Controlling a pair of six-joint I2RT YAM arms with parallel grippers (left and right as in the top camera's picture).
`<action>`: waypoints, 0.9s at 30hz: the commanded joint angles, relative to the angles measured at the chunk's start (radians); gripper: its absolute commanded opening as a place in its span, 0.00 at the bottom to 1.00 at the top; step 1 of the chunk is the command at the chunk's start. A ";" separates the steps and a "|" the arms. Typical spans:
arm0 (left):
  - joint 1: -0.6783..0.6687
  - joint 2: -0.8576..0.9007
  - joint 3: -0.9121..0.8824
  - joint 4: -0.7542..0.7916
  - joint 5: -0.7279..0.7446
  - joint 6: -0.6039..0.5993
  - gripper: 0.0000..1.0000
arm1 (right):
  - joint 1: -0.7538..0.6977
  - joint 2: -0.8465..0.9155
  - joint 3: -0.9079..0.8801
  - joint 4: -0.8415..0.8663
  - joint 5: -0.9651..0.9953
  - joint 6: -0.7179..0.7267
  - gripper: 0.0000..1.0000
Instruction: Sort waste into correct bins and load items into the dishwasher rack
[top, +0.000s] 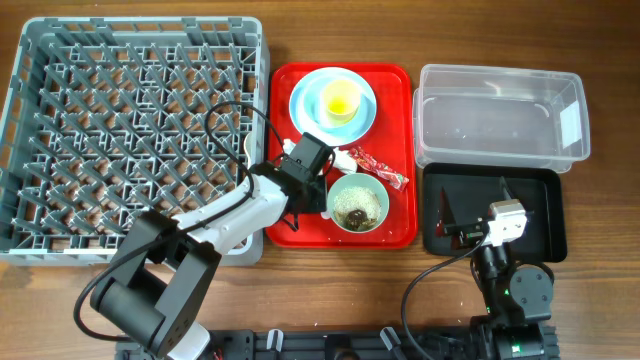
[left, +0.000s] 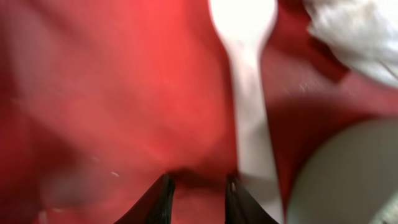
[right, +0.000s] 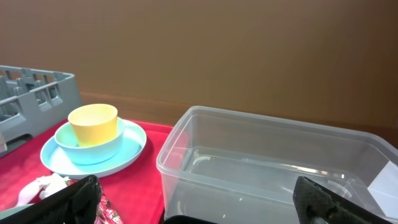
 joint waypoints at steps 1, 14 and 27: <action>0.001 0.009 -0.027 -0.002 0.125 -0.007 0.28 | -0.005 -0.002 -0.001 0.003 -0.009 -0.005 1.00; -0.016 -0.058 -0.027 0.060 0.123 -0.060 0.38 | -0.005 -0.002 -0.001 0.003 -0.009 -0.005 1.00; -0.088 -0.010 -0.027 0.097 -0.098 -0.060 0.48 | -0.005 -0.002 -0.001 0.003 -0.009 -0.005 1.00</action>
